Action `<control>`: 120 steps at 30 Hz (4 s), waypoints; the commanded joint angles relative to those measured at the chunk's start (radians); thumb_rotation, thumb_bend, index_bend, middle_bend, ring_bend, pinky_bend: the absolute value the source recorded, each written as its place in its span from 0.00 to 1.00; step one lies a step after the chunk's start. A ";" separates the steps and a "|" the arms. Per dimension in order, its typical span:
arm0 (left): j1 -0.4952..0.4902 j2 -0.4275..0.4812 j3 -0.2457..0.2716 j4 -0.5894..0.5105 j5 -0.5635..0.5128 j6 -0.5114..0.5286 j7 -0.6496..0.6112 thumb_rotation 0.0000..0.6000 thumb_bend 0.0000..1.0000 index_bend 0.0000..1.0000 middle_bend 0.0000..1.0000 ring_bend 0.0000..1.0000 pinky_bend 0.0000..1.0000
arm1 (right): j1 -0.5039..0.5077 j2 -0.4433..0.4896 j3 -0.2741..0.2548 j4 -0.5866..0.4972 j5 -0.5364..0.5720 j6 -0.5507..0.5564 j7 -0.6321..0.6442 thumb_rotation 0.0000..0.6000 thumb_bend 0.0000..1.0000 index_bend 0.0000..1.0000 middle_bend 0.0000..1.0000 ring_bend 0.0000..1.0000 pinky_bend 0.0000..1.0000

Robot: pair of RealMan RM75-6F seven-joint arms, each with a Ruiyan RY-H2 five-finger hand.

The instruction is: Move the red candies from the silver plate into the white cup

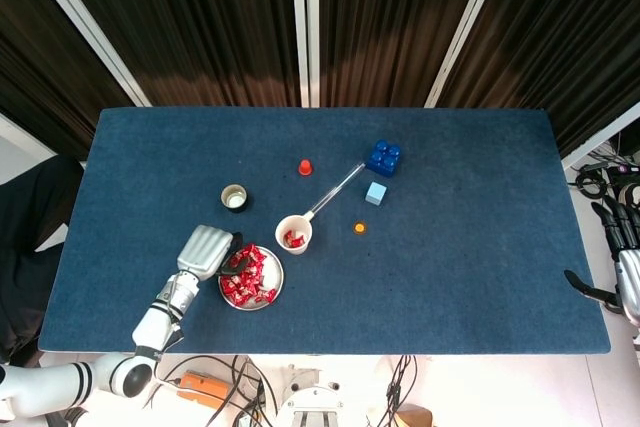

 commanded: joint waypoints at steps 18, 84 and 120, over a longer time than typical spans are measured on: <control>0.017 0.132 -0.054 -0.209 0.179 0.169 -0.071 0.72 0.35 0.64 0.96 0.93 0.86 | -0.005 -0.002 0.000 0.000 -0.001 0.010 0.000 1.00 0.33 0.00 0.03 0.00 0.00; 0.017 -0.064 0.057 0.018 0.126 0.071 0.130 0.86 0.25 0.43 0.95 0.92 0.86 | -0.023 -0.019 -0.005 0.039 0.006 0.018 0.043 1.00 0.33 0.00 0.03 0.00 0.00; 0.017 -0.049 0.054 -0.009 0.131 0.048 0.169 0.86 0.36 0.59 0.95 0.92 0.86 | -0.023 -0.016 -0.003 0.028 0.008 0.015 0.032 1.00 0.33 0.00 0.03 0.00 0.00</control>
